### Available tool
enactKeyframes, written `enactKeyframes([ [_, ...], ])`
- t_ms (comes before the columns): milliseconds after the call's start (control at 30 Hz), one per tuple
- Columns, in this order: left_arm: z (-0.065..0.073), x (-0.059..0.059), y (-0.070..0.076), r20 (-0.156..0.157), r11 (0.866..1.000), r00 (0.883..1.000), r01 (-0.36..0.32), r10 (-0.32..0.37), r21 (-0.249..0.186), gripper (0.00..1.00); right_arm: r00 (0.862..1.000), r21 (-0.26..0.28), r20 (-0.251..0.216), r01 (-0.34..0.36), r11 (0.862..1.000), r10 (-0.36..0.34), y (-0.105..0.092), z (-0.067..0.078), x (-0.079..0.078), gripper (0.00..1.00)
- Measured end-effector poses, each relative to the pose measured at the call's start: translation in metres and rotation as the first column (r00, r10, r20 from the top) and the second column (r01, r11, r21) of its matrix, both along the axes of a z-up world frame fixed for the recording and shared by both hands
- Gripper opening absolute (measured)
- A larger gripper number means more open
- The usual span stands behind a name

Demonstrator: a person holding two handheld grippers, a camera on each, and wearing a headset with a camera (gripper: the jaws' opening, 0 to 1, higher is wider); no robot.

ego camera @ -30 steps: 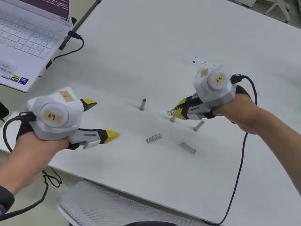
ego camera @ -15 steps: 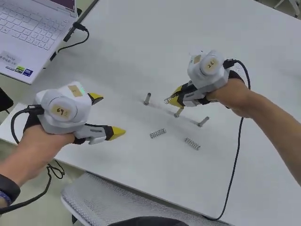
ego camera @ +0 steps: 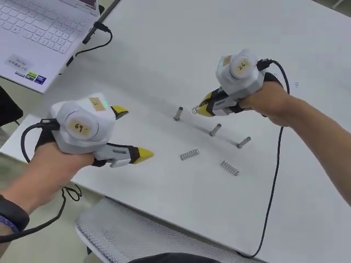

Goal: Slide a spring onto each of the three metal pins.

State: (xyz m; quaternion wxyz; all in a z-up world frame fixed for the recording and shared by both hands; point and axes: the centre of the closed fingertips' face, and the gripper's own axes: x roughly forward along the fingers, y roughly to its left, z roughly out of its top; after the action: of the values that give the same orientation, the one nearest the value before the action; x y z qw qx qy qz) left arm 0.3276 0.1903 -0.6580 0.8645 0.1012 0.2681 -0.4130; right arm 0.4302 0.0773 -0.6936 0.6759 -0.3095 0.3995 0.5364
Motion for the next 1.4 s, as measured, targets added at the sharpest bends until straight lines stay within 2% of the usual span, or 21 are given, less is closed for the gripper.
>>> enactKeyframes([
  [700,-0.002,0.001,0.003,-0.019,1.000,1.000,-0.014,0.014,0.007,0.64,0.996,-0.070,-0.003,-0.093,0.993,0.093,0.018,-0.009,0.011,0.09],
  [1400,-0.003,0.002,0.004,-0.028,1.000,0.999,-0.025,0.025,0.006,0.64,0.989,-0.092,-0.019,-0.147,0.985,0.146,0.027,-0.019,0.012,0.09],
])
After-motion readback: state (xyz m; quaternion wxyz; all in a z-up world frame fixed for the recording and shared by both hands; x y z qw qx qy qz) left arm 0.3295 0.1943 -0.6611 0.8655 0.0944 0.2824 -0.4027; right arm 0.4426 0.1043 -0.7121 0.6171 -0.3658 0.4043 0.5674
